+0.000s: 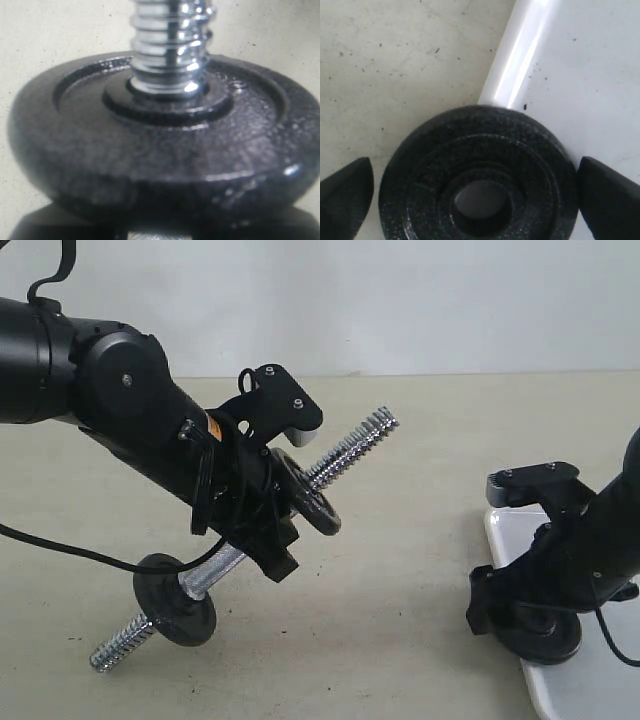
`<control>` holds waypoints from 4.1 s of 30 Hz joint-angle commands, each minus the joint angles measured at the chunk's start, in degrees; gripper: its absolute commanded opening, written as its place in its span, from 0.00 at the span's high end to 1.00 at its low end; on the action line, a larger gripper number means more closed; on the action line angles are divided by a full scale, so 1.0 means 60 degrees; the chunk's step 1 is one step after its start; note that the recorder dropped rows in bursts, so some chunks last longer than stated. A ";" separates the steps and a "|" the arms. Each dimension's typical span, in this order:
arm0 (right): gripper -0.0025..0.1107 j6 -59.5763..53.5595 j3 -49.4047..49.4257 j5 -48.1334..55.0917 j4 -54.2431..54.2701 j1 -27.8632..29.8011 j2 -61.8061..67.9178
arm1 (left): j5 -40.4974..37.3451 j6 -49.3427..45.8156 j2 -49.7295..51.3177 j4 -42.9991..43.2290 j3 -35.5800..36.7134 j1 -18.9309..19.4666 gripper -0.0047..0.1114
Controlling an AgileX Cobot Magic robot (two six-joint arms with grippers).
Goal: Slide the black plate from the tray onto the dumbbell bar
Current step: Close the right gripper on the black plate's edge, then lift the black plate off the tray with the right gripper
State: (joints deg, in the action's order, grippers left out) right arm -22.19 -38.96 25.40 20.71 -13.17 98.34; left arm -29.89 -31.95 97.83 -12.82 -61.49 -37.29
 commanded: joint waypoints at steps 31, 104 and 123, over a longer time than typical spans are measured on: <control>0.05 0.0689 0.0750 0.0997 -0.0367 -0.0003 0.0351 | 0.0701 -0.0114 -0.0572 -0.0287 -0.0246 -0.0005 0.92; 0.98 -0.2899 0.0474 0.0598 0.1450 -0.0003 -0.1576 | -0.0333 -0.0732 -0.0572 -0.0800 -0.0246 -0.0005 0.92; 0.98 -0.3149 -0.0571 0.1382 0.1471 -0.0003 -0.2665 | -0.0467 -0.1938 -0.0572 -0.0742 -0.0246 -0.0005 0.92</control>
State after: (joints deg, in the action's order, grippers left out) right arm -40.24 -39.15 32.55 28.84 -13.16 83.63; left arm -36.52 -42.19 97.73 -16.05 -61.49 -37.29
